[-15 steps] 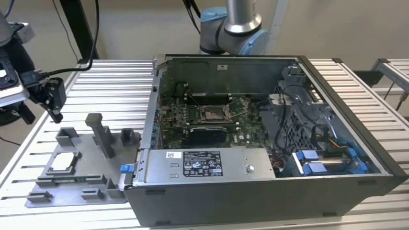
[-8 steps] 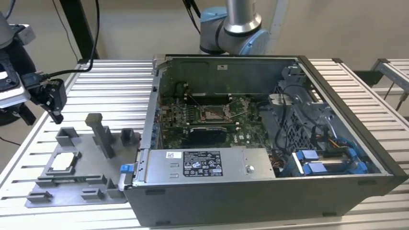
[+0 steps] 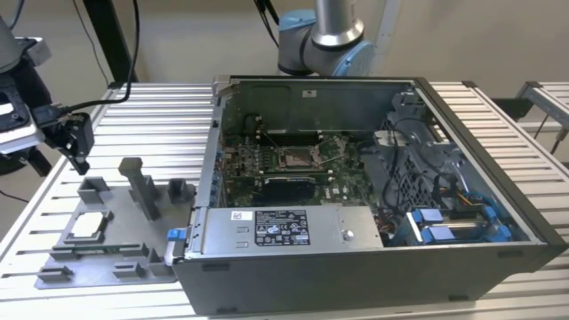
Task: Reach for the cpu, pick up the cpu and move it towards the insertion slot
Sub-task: 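Pick up the cpu and move it towards the insertion slot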
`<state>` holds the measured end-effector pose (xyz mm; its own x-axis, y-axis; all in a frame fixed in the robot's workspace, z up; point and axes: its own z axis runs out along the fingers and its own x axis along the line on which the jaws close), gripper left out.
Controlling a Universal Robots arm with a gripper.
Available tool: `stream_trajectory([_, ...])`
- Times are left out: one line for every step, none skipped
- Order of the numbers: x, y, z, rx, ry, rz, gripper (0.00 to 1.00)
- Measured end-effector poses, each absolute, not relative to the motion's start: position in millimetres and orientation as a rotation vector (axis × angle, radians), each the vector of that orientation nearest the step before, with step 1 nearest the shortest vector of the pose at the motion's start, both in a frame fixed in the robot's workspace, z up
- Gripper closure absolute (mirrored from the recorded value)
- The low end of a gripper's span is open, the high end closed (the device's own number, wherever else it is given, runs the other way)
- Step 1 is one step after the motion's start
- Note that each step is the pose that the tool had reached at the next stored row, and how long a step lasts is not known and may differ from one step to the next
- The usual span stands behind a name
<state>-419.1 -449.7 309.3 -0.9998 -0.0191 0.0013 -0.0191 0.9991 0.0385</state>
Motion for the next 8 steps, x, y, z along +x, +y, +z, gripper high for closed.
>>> stream_trajectory([-419.2,-449.8,309.0,0.030,-3.139,-0.060,0.00])
stream_trajectory([-419.2,-449.8,308.9,0.030,-3.139,-0.060,0.00])
stream_trajectory([-419.2,-449.8,308.9,0.030,-3.139,-0.060,0.00])
stream_trajectory([-419.2,-449.8,308.8,0.030,-3.139,-0.060,0.00])
stream_trajectory([-419.1,-449.7,308.7,0.030,-3.139,-0.061,0.00])
stream_trajectory([-419.2,-449.7,308.7,0.030,-3.139,-0.060,0.00])
stream_trajectory([-419.2,-449.7,308.7,0.030,-3.139,-0.060,0.00])
stream_trajectory([-419.2,-449.7,308.7,0.030,-3.139,-0.060,0.00])
